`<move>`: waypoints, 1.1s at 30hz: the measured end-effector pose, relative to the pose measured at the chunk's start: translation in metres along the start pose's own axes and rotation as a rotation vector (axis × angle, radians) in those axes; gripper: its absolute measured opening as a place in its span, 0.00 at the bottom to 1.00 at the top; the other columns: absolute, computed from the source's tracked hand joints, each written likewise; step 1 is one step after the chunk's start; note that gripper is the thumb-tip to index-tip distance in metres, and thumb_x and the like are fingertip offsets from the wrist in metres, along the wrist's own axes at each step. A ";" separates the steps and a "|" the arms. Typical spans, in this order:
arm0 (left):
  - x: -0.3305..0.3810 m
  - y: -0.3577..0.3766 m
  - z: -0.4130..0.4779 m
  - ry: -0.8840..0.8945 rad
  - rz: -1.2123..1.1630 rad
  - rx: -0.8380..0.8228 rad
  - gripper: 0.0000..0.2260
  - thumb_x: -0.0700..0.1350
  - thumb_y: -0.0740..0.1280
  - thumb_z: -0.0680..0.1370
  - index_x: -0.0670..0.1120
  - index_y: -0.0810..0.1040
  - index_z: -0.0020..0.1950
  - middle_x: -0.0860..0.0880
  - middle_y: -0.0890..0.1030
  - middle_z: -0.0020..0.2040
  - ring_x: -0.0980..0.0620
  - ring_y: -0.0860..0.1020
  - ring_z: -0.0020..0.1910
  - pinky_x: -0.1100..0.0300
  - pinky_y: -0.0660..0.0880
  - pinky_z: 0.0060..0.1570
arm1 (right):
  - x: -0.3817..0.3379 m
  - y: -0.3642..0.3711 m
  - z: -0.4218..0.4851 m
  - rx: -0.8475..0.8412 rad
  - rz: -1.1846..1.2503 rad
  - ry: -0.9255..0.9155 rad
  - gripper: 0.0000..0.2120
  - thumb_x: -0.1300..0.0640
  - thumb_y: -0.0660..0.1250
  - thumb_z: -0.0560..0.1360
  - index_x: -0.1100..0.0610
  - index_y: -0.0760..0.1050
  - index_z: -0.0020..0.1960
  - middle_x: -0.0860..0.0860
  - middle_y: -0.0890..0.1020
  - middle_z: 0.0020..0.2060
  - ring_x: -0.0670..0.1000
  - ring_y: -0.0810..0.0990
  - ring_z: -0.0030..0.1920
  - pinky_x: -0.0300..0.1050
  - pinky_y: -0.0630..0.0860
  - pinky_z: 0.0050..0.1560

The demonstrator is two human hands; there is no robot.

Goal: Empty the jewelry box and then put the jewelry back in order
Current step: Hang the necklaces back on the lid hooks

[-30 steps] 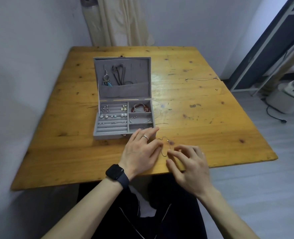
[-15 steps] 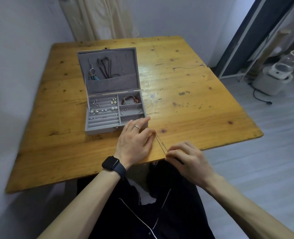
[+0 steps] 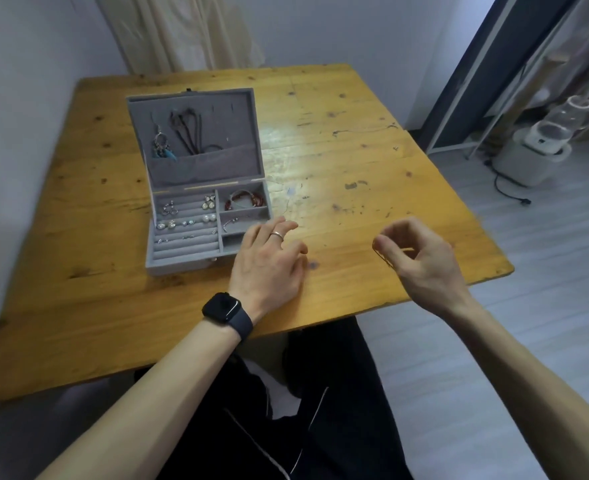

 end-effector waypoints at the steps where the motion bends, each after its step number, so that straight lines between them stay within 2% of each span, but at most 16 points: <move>1: 0.005 0.002 0.013 0.001 0.007 -0.027 0.10 0.52 0.64 0.77 0.53 0.82 0.54 0.46 0.76 0.68 0.45 0.68 0.73 0.44 0.62 0.71 | 0.004 -0.007 0.011 0.011 -0.034 0.012 0.03 0.52 0.70 0.78 0.50 0.78 0.47 0.43 0.84 0.41 0.41 0.82 0.44 0.36 0.77 0.44; 6: 0.032 0.021 0.092 -0.035 -0.036 -0.192 0.16 0.55 0.58 0.81 0.57 0.74 0.68 0.50 0.70 0.74 0.48 0.61 0.76 0.48 0.58 0.74 | 0.023 -0.045 0.079 0.124 -0.172 0.066 0.04 0.50 0.70 0.78 0.49 0.78 0.47 0.41 0.83 0.40 0.36 0.80 0.43 0.28 0.72 0.40; 9: 0.039 0.040 0.129 -0.076 -0.061 -0.268 0.19 0.56 0.53 0.82 0.56 0.68 0.72 0.49 0.70 0.74 0.46 0.62 0.75 0.47 0.59 0.73 | 0.035 -0.055 0.118 0.193 -0.182 0.116 0.05 0.49 0.70 0.78 0.49 0.79 0.46 0.42 0.82 0.40 0.39 0.80 0.43 0.33 0.73 0.41; 12: 0.035 0.058 0.160 -0.123 -0.090 -0.314 0.22 0.58 0.52 0.82 0.57 0.62 0.76 0.48 0.63 0.78 0.45 0.57 0.78 0.44 0.55 0.75 | 0.050 -0.058 0.159 0.205 -0.196 0.153 0.05 0.48 0.69 0.78 0.50 0.79 0.48 0.42 0.82 0.41 0.41 0.80 0.44 0.36 0.73 0.40; 16: 0.028 0.075 0.187 -0.170 -0.145 -0.292 0.26 0.62 0.49 0.81 0.59 0.57 0.79 0.52 0.55 0.81 0.50 0.49 0.80 0.45 0.46 0.78 | 0.070 -0.058 0.210 0.208 -0.198 0.187 0.05 0.48 0.69 0.78 0.50 0.79 0.47 0.43 0.82 0.41 0.44 0.80 0.45 0.36 0.73 0.40; 19: 0.027 0.080 0.186 -0.183 -0.169 -0.231 0.26 0.62 0.50 0.81 0.59 0.58 0.79 0.53 0.55 0.81 0.52 0.49 0.80 0.47 0.45 0.78 | 0.077 -0.053 0.226 0.165 -0.132 0.204 0.05 0.49 0.69 0.78 0.51 0.79 0.48 0.45 0.83 0.42 0.45 0.81 0.44 0.31 0.73 0.31; 21: 0.026 0.081 0.186 -0.189 -0.184 -0.218 0.26 0.62 0.50 0.81 0.60 0.58 0.79 0.53 0.56 0.81 0.53 0.49 0.80 0.47 0.44 0.78 | 0.082 -0.050 0.230 0.131 -0.075 0.222 0.05 0.49 0.69 0.78 0.50 0.80 0.48 0.46 0.84 0.42 0.46 0.82 0.44 0.33 0.75 0.29; 22: 0.026 0.081 0.187 -0.191 -0.190 -0.218 0.26 0.62 0.51 0.80 0.60 0.58 0.79 0.53 0.56 0.81 0.53 0.49 0.80 0.47 0.44 0.78 | 0.085 -0.050 0.232 0.126 -0.081 0.233 0.05 0.49 0.69 0.78 0.49 0.80 0.48 0.46 0.84 0.42 0.46 0.82 0.44 0.34 0.76 0.31; 24: 0.026 0.082 0.187 -0.191 -0.190 -0.218 0.27 0.63 0.50 0.80 0.60 0.58 0.79 0.53 0.56 0.81 0.53 0.49 0.80 0.47 0.44 0.78 | 0.101 -0.053 0.238 0.133 -0.164 0.271 0.05 0.47 0.69 0.77 0.48 0.80 0.47 0.44 0.84 0.42 0.47 0.82 0.46 0.42 0.79 0.43; 26: 0.027 0.082 0.186 -0.186 -0.183 -0.221 0.27 0.63 0.50 0.80 0.59 0.58 0.79 0.53 0.55 0.81 0.53 0.49 0.80 0.47 0.44 0.78 | 0.120 -0.057 0.239 0.123 -0.301 0.340 0.06 0.46 0.68 0.77 0.48 0.79 0.47 0.45 0.83 0.44 0.50 0.80 0.50 0.47 0.77 0.50; 29: 0.027 0.080 0.185 -0.178 -0.133 -0.246 0.26 0.63 0.49 0.81 0.59 0.57 0.79 0.52 0.56 0.81 0.50 0.50 0.80 0.46 0.46 0.78 | 0.138 -0.059 0.234 0.126 -0.415 0.393 0.07 0.45 0.67 0.78 0.48 0.77 0.47 0.47 0.82 0.45 0.52 0.79 0.50 0.47 0.76 0.50; 33: 0.042 0.074 0.206 -0.040 -0.078 -0.228 0.24 0.60 0.54 0.80 0.59 0.60 0.77 0.48 0.65 0.77 0.46 0.61 0.75 0.47 0.57 0.74 | 0.145 -0.064 0.230 0.142 -0.396 0.352 0.06 0.47 0.67 0.78 0.49 0.77 0.48 0.47 0.82 0.44 0.51 0.79 0.48 0.47 0.76 0.49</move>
Point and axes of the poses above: each hand's wrist, its own z-axis towards the middle knuckle, its own y-axis out of the palm, x = y × z, the point moved 1 cm from there along z, towards the middle knuckle
